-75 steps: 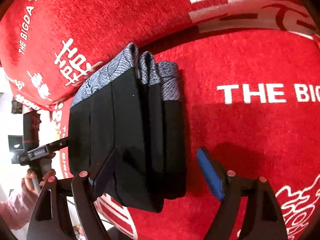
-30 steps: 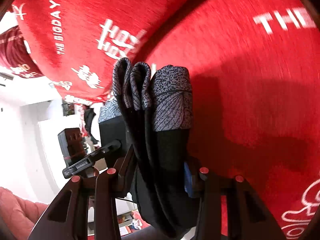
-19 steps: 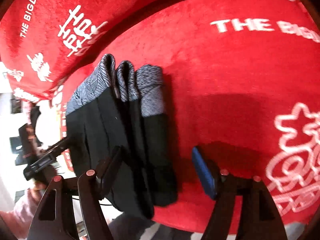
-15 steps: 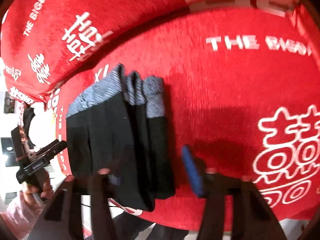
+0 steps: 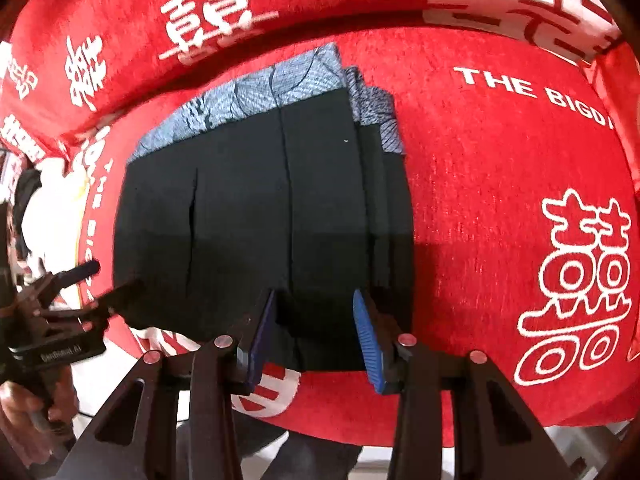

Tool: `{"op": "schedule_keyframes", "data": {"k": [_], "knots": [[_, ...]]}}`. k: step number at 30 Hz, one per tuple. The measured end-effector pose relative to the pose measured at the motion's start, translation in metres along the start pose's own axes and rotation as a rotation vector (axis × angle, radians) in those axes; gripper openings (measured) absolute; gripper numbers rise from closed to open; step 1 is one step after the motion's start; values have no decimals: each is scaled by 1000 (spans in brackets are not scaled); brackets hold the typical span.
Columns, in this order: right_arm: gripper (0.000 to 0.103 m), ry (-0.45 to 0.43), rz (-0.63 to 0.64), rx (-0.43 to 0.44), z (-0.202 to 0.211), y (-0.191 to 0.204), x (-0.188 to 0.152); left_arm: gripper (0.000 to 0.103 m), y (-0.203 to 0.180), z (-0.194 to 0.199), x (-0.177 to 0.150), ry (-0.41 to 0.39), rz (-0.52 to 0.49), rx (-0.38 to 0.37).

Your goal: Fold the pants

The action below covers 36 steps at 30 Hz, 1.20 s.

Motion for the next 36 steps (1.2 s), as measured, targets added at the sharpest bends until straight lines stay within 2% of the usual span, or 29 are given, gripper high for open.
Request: {"op": "schedule_keyframes", "data": {"k": [10, 13, 15, 19, 25, 36], "knots": [[52, 72, -124, -45, 16, -17, -30, 102, 0, 28, -26, 2, -47, 13], [65, 88, -163, -65, 22, -17, -43, 102, -1, 40, -32, -2, -69, 18], [79, 82, -166, -82, 31, -13, -50, 102, 0, 45, -36, 1, -79, 16], [81, 47, -141, -116, 49, 1, -57, 102, 0, 60, -43, -11, -98, 6], [87, -54, -71, -213, 82, 27, -56, 102, 6, 86, -47, -39, -90, 22], [88, -51, -34, -188, 103, 69, -42, 102, 23, 118, -37, -60, -8, 64]]}}
Point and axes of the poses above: each gripper's, at about its wrist camera, not at the fingertips, and z roughly against the way its jaws point, y to its left, x to its top, the point moved 4 cm from there along -z, roughly the way its jaws point, and after that the axes turned 4 degrees about -z, right-handed, at the moved point
